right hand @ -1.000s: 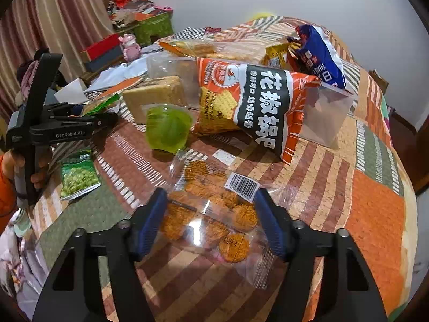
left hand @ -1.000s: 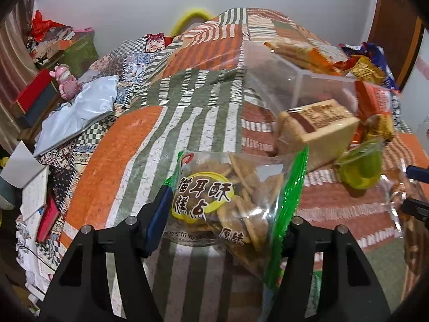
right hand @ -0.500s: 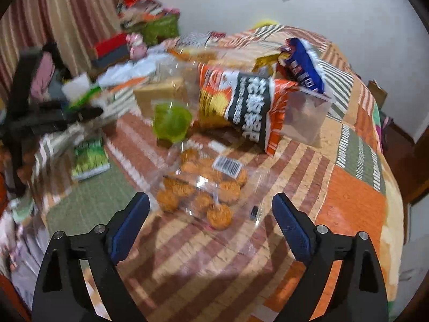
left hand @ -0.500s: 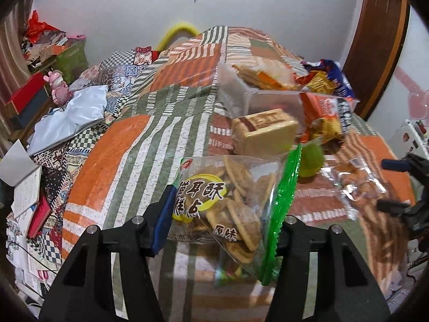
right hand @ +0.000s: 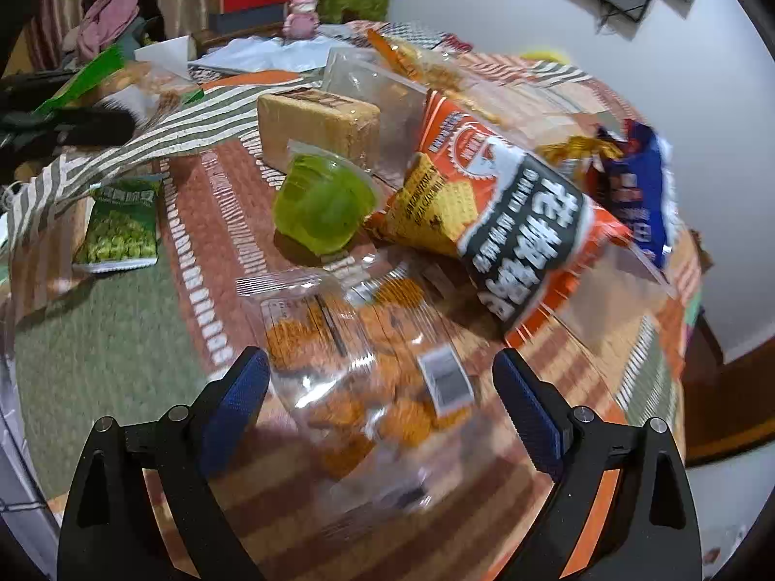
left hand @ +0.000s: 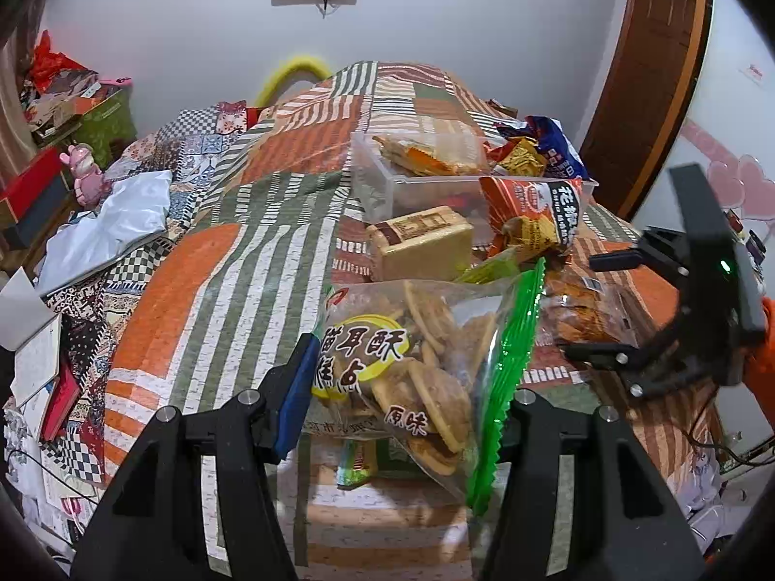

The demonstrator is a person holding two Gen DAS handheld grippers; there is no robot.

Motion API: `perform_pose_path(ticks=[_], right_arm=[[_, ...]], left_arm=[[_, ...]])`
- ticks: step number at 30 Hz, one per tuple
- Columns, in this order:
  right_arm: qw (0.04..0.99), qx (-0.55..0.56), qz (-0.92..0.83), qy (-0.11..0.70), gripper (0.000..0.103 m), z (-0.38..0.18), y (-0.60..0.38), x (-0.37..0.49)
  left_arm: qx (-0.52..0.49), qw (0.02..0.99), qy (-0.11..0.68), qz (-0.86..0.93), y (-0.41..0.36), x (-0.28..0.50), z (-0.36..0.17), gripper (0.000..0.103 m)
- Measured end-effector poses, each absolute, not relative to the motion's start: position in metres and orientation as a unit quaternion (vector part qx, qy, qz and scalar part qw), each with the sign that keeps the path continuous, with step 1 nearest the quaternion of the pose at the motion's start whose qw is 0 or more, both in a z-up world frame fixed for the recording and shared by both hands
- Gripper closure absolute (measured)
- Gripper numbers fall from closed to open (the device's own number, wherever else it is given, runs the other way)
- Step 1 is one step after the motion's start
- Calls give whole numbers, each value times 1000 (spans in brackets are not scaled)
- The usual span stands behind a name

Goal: Organize snacks
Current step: 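Grasp the round cookie bag with the left gripper while the right grasps the orange ball-snack bag, then lift both bags into the clear box and open both grippers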

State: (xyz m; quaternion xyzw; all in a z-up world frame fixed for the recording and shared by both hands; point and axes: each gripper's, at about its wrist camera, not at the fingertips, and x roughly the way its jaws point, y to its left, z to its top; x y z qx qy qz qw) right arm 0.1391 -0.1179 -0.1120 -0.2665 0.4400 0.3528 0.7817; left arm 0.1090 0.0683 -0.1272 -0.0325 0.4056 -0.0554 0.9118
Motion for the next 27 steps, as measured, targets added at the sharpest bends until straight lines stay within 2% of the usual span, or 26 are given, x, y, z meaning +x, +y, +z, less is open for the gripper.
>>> perform_pose_path(ticks=[6,10,16,27], right_arm=[[751,-177,375,513,13,-125,-123,162],[765,-166,370,500,31,-125,-132,153],[782,-137,353,495,44,-118,-143,144],[811,-93,357,454,46,-76,-172,119]], left_arm=[[-32,910,410,-57,68,115,-131,47],[-34,908,413,-56,67,119,-132,47],[-34,912,404,-56,64,118,-125,47],[-43,925,374,-56,58,127,-96,47]])
